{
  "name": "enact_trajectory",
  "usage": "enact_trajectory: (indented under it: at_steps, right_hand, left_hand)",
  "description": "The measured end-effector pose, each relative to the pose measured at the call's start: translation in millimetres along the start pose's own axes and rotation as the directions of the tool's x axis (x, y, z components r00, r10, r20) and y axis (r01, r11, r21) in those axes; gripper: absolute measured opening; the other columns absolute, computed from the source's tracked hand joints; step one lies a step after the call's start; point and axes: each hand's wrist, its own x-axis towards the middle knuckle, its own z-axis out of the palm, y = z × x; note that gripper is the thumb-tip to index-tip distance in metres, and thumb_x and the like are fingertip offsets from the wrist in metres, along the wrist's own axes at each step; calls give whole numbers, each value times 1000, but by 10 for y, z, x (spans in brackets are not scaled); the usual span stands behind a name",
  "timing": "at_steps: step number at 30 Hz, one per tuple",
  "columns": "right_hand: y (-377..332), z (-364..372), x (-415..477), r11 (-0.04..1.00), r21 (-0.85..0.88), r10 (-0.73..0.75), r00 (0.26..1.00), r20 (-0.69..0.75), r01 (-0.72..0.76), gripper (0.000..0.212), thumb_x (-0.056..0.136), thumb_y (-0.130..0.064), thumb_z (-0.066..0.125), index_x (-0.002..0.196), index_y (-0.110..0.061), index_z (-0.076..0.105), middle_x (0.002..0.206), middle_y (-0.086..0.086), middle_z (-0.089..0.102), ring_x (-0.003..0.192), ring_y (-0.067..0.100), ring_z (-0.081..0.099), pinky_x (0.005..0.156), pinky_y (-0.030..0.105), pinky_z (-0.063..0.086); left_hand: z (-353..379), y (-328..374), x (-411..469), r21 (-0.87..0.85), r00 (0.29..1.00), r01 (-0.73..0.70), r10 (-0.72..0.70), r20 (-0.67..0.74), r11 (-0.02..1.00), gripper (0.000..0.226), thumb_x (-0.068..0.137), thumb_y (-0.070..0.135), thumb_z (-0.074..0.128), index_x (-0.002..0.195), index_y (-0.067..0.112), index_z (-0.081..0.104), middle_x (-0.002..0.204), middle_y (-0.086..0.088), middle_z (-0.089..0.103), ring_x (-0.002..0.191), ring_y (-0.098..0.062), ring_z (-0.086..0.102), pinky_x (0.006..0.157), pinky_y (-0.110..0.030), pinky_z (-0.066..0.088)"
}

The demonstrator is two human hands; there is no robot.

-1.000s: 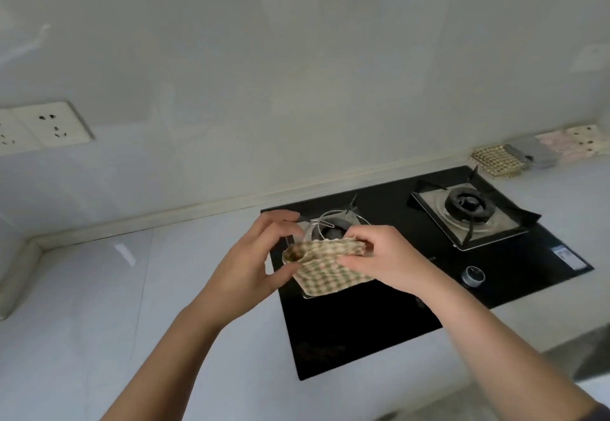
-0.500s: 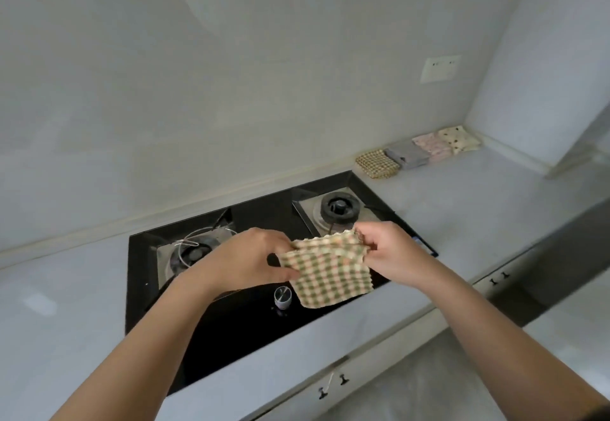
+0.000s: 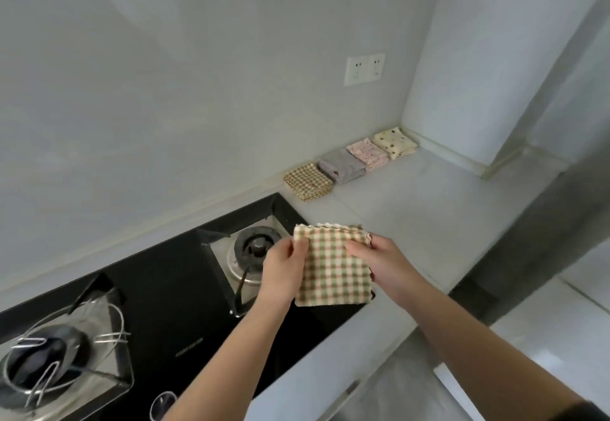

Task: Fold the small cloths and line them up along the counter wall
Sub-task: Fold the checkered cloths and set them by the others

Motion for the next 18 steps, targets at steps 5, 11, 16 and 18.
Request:
enact_trajectory:
  at_steps: [5,11,16,18]
  right_hand:
    - [-69,-232,886,997,-81,-9,989,-150,-4,13,95,-25,54,96,-18,65,97,4,71,89,18,68,74,30,55]
    - [28,-356,1751,980,-189,29,983,-183,-64,35,94,-35,51,94,-1,61,87,16,65,77,27,62,66,35,48]
    - [156,-485,2558,946,-314,53,993,-108,-84,36,98,-27,46,65,-13,41,60,-1,42,51,12,40,48,25,29]
    - [164,-514,2932,911,-412,-8,997,-80,-26,37,100,-26,43,65,-16,38,62,-5,41,53,10,40,48,24,28]
  left_hand:
    - [571,155,642,157,969,-103,135,-205,982,35,100,35,38,78,10,49,68,2,53,58,-9,45,53,-26,37]
    - [921,95,1357,171,951,66,-10,-309,983,37,100,41,33,78,17,48,73,1,55,65,-14,51,60,-33,42]
    - [1173,-9,1922,140,939,234,-187,-290,962,23,99,32,37,98,13,50,84,1,57,70,-11,53,56,-26,40]
    - [1297,-29,2188,163,910,271,-198,-364,948,20,100,32,35,101,16,48,83,4,56,71,-11,55,57,-29,46]
